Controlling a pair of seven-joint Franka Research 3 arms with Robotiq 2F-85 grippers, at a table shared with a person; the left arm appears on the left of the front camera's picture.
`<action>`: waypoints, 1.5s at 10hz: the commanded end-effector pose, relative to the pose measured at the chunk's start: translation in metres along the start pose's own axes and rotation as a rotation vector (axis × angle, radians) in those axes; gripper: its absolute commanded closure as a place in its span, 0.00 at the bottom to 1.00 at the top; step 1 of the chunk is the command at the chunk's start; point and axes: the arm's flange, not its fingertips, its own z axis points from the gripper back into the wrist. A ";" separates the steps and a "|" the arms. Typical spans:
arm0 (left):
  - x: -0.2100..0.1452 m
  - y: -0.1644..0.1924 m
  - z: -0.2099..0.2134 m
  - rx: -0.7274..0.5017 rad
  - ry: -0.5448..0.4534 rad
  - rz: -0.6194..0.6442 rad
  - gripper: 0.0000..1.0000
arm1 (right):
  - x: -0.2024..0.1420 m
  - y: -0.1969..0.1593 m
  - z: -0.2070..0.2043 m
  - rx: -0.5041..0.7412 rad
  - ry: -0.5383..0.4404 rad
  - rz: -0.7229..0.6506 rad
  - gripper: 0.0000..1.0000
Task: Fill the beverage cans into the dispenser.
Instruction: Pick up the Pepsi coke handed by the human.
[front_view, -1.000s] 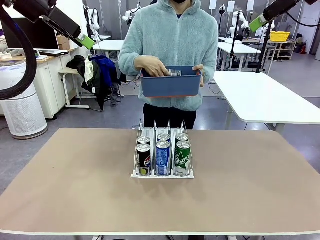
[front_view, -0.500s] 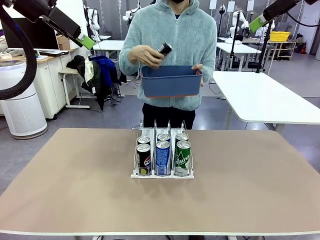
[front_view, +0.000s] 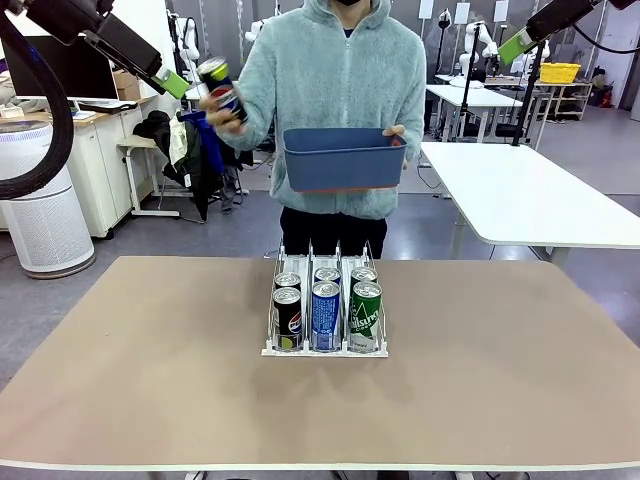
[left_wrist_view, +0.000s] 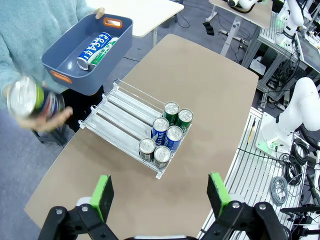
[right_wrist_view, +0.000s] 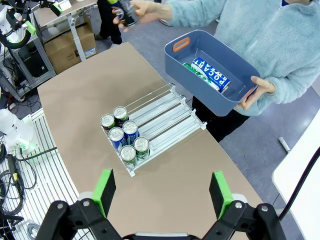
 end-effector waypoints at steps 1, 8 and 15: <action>-0.001 0.000 0.000 0.000 0.000 0.002 0.00 | -0.001 0.001 0.001 0.001 0.000 -0.001 0.00; -0.001 0.000 0.000 0.000 0.000 0.002 0.00 | -0.001 0.001 0.001 0.001 0.000 -0.001 0.00; -0.001 0.000 0.000 0.000 0.000 0.002 0.00 | -0.001 0.001 0.001 0.001 0.000 -0.001 0.00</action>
